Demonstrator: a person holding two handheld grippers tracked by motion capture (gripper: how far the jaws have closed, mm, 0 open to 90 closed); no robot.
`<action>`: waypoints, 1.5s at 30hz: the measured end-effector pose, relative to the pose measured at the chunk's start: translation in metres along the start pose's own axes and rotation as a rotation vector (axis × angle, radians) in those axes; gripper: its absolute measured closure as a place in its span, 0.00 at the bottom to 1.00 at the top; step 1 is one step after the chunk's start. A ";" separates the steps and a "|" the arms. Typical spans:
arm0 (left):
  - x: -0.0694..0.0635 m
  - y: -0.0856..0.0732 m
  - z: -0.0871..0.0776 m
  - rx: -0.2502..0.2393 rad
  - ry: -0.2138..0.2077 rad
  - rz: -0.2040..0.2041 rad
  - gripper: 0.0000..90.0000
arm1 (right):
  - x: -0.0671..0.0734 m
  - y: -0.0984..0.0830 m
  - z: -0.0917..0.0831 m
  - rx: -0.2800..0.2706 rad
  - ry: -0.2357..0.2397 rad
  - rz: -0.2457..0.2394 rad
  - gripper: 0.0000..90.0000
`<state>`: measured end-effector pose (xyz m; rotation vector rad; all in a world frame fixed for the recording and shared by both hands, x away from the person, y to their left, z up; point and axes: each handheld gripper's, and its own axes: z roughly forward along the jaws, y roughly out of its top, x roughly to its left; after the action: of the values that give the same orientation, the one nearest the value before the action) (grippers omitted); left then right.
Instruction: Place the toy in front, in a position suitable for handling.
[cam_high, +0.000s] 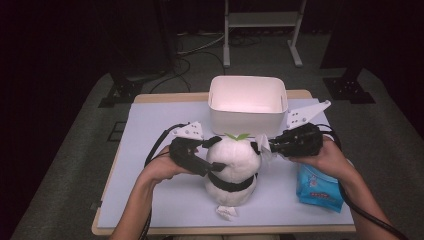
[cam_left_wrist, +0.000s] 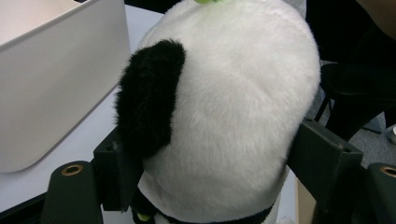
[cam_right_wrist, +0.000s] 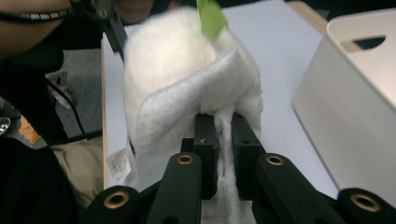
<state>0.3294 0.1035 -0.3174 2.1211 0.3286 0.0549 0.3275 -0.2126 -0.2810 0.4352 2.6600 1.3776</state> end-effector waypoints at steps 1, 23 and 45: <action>-0.001 0.001 0.001 0.001 -0.001 0.006 0.27 | 0.000 0.003 0.000 -0.012 0.007 -0.004 0.93; -0.004 0.002 0.004 0.006 -0.004 0.019 0.27 | 0.001 -0.001 0.004 0.063 -0.010 -0.018 0.93; -0.003 -0.001 0.005 -0.001 -0.035 0.021 0.21 | 0.006 0.015 0.012 0.095 0.003 -0.049 0.93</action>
<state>0.3272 0.0993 -0.3210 2.1221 0.2852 0.0302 0.3280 -0.1933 -0.2762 0.3751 2.7283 1.2431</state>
